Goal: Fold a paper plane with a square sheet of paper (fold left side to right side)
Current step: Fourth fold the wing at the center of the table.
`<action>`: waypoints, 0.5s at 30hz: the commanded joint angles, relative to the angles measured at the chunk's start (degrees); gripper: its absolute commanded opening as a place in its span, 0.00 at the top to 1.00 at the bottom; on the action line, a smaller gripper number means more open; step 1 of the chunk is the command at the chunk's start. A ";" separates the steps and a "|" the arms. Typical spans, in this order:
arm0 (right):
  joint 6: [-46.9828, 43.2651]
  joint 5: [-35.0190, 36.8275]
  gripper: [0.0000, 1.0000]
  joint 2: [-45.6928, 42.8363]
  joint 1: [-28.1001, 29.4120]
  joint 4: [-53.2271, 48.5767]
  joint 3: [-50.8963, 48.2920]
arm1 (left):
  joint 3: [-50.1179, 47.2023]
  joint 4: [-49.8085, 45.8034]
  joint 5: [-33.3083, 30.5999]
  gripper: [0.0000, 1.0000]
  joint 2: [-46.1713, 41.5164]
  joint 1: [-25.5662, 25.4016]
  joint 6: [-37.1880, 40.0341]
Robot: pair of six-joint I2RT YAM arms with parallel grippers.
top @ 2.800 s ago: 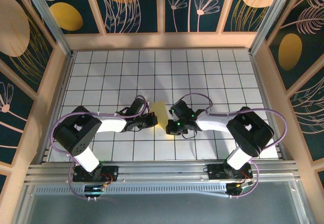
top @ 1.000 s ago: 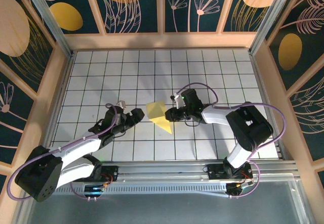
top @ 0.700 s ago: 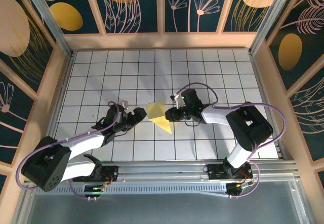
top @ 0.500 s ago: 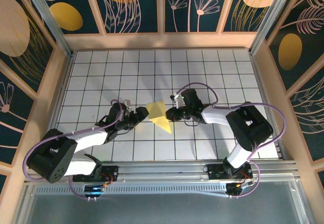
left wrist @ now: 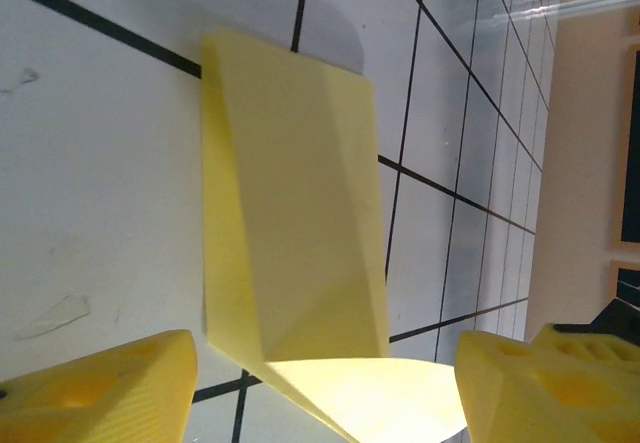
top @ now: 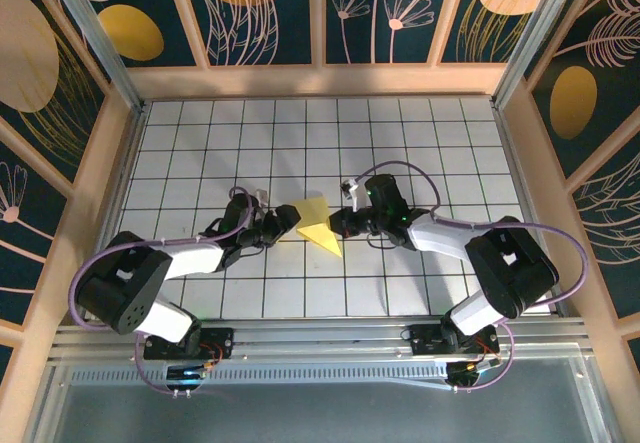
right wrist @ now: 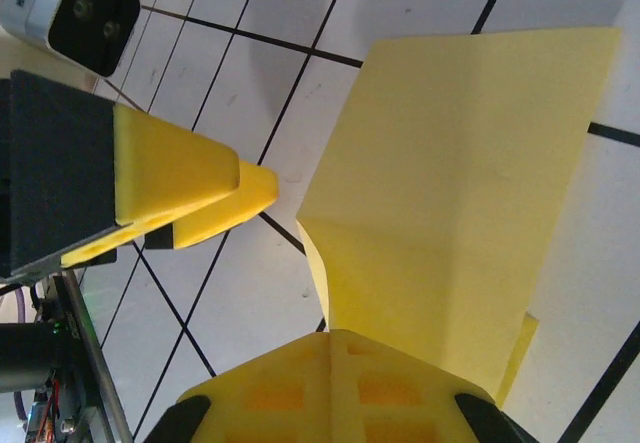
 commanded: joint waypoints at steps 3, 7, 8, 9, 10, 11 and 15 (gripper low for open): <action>1.11 -0.53 1.00 -2.26 0.18 1.70 -1.70 | 2.34 4.30 2.27 0.33 3.36 0.42 -0.65; 1.31 -0.45 1.00 -2.53 0.17 1.80 -2.03 | 3.02 5.41 2.46 0.33 5.82 0.42 -1.15; 1.29 -0.44 1.00 -2.58 0.18 1.80 -2.09 | 3.27 5.50 2.50 0.33 6.52 0.43 -1.14; 1.37 -0.44 1.00 -2.66 0.15 1.80 -2.10 | 3.55 5.67 2.57 0.34 7.14 0.42 -1.16; 1.38 -0.44 1.00 -2.71 0.18 1.80 -2.18 | 3.64 5.83 2.69 0.34 7.58 0.42 -1.25; 1.42 -0.35 1.00 -2.78 0.13 1.88 -2.23 | 3.87 6.00 2.73 0.34 8.03 0.42 -1.27; 1.56 -0.09 1.00 -3.40 0.16 1.98 -2.37 | 4.46 7.34 3.79 0.38 9.54 0.42 -1.25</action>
